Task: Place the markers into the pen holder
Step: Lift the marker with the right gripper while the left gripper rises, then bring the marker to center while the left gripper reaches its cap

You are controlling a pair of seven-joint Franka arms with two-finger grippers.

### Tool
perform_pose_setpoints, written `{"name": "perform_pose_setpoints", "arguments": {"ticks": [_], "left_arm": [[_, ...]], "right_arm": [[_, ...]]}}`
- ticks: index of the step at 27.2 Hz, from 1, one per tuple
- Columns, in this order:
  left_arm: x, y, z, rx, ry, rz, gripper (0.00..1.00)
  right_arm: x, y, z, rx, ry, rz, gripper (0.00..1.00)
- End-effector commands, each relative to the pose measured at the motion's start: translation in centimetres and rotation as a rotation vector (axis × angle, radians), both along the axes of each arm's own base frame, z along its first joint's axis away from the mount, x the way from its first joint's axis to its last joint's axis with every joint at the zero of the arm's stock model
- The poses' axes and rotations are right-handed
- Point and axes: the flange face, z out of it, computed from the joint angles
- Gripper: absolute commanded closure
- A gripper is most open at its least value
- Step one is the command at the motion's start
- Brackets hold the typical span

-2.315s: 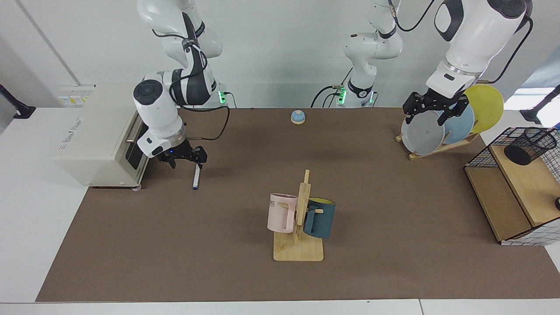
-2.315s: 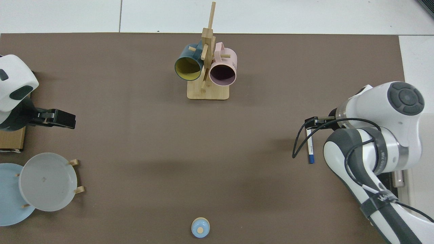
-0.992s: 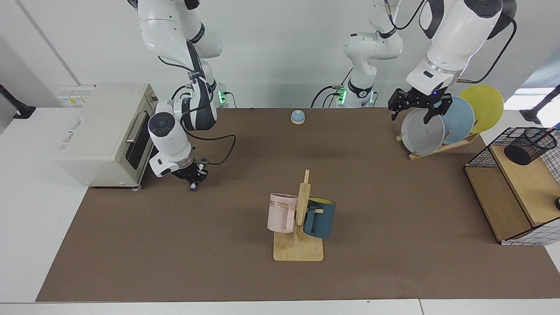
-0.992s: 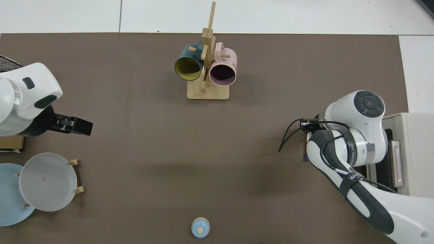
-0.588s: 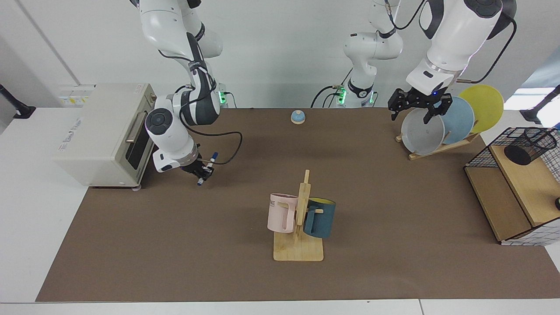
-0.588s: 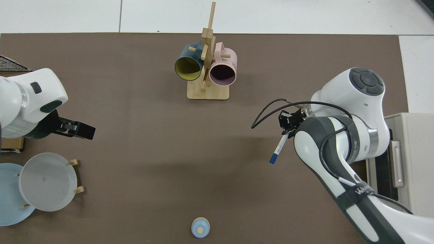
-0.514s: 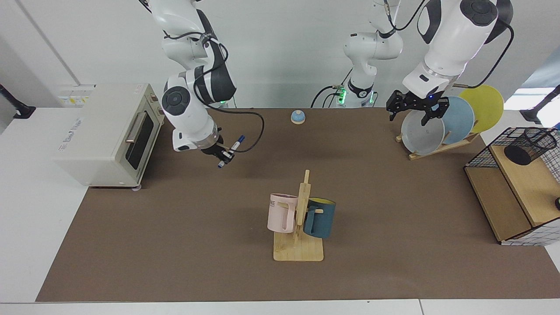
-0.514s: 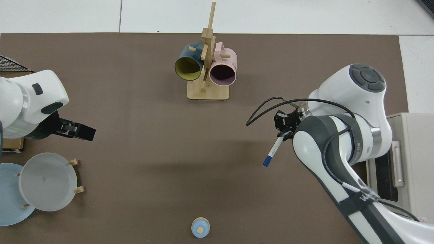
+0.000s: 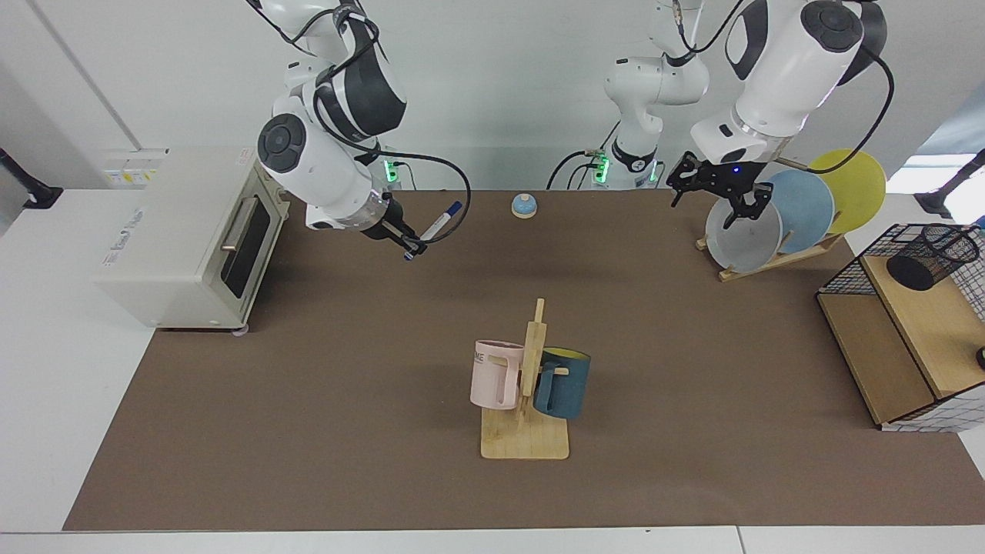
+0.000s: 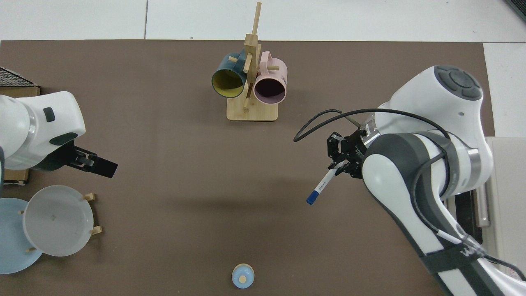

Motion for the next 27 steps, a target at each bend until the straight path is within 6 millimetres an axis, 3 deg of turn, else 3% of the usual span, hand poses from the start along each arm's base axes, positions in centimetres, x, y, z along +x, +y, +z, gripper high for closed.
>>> {"name": "perform_pose_setpoints", "arguments": {"ticks": [1,6,11,14,17,20,22,27], "left_arm": [[-1.5,-0.8,0.0,-0.119,-0.060,-0.199,0.00],[-1.8,-4.1,0.8,-0.131,-0.150,-0.409,0.00],[-2.0,-6.7,1.4,-0.134,-0.224,-0.533,0.00],[-2.6,-9.6,1.9,-0.142,-0.277,-0.611,0.00],[-3.8,-13.2,2.4,-0.153,-0.312,-0.666,0.00],[-4.1,-14.4,2.5,-0.153,-0.336,-0.701,0.00],[-4.0,-14.9,2.4,-0.153,-0.345,-0.707,0.00],[-4.5,-17.3,2.6,-0.161,-0.378,-0.711,0.03]], "right_arm": [[0.6,3.1,2.5,-0.048,0.073,-0.214,1.00],[0.4,4.1,3.1,-0.044,0.104,-0.332,1.00],[-0.8,9.2,3.8,-0.048,0.091,-0.413,1.00],[-1.1,10.7,4.2,-0.043,0.098,-0.469,1.00],[-1.1,11.0,4.3,-0.030,0.130,-0.517,1.00],[-0.8,11.5,4.7,0.018,0.151,-0.573,1.00],[-1.2,12.8,4.8,0.028,0.131,-0.576,1.00],[-1.3,12.5,4.7,0.018,0.129,-0.572,1.00]]}}
